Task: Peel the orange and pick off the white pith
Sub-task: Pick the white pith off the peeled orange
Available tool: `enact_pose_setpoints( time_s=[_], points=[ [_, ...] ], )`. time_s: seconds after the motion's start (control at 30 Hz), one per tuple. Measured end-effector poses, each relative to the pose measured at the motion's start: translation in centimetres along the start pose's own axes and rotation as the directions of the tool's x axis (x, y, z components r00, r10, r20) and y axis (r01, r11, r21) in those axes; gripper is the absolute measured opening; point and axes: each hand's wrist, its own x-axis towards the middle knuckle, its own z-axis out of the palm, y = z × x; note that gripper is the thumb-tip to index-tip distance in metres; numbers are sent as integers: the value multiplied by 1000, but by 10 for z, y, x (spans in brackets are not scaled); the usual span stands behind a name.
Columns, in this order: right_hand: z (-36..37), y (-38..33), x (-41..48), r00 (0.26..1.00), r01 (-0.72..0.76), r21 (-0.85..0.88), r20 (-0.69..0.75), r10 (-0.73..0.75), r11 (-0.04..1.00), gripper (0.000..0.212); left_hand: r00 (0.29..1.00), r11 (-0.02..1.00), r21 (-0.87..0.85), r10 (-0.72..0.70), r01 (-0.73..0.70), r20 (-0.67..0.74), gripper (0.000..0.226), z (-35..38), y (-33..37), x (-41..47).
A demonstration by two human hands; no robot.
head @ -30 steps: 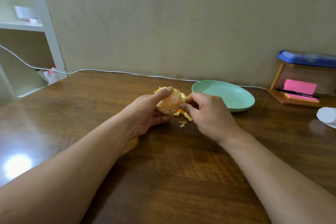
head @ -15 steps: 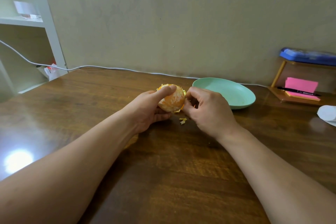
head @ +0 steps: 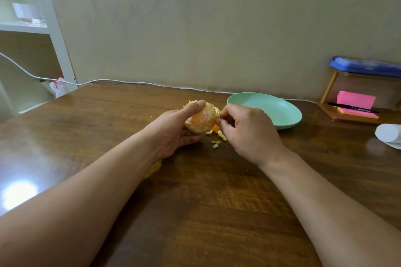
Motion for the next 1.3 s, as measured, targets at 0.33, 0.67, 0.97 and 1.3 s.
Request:
enact_pose_setpoints(
  time_s=[0.33, 0.67, 0.97, 1.3],
  points=[
    [0, 2, 3, 996, -27, 73, -86, 33, 997, 14, 1000, 1000, -21, -16, 16, 17, 39, -1, 3, -3],
    [-1, 3, -3, 995, -85, 107, 65, 78, 991, 27, 999, 998, -53, -31, 33, 38, 42, -4, 3, -3],
    [-2, 0, -1, 997, -50, 54, 53, 48, 997, 19, 999, 1000, 5, -9, 9, 32, 46, -3, 1, 0],
    [3, -9, 1, 998, 54, -130, -19, -57, 990, 21, 1000, 1000, 21, 20, -20, 15, 41, 0, -1, -1]
  ],
)
